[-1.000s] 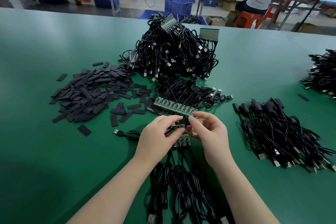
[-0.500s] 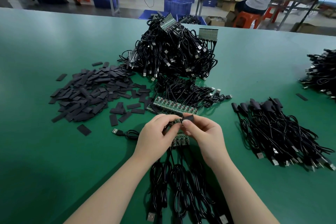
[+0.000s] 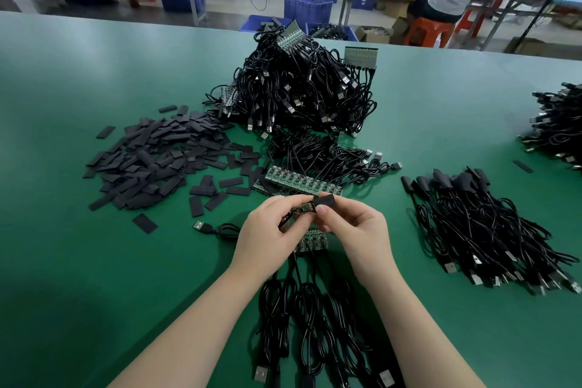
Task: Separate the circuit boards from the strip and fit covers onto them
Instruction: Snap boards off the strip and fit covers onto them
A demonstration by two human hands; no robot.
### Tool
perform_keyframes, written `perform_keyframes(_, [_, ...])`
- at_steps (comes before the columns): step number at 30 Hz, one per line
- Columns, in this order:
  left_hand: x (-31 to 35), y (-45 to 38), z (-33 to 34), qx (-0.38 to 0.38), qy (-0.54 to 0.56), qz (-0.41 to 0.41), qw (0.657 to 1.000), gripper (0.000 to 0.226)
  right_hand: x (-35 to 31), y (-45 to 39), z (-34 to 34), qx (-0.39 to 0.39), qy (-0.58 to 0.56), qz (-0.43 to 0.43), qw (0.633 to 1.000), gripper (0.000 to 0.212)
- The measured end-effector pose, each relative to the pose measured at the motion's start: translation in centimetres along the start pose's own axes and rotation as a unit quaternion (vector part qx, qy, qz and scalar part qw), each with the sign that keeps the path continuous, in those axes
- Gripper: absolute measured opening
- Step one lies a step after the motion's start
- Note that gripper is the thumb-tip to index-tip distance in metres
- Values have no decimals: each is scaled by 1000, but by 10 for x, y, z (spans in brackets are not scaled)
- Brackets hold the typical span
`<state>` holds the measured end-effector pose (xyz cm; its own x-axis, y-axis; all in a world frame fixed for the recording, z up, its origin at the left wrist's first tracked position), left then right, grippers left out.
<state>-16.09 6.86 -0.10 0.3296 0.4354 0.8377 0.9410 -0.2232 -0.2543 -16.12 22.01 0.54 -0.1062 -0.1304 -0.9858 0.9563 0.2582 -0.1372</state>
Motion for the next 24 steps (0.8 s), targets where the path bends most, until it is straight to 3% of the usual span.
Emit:
perform_keyframes(17, [3, 5, 1, 14, 13, 6, 1000, 29, -1, 2, -5, 19, 117, 12, 993, 30])
perform_keyframes(24, [6, 5, -4, 40, 10, 13, 999, 28, 0, 3, -2, 26, 66, 4, 998, 20])
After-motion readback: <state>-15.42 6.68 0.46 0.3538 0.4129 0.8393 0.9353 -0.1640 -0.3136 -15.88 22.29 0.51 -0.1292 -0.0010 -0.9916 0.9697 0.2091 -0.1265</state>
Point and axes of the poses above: each hand's wrist, its own y-axis away from the middle knuckle, its own z-axis out of the palm, x = y × z, the point moved 9 cm from there along -y, towards the middle knuckle, and after that the axes turned 14 degrees about -x, right-handed, at the moved point
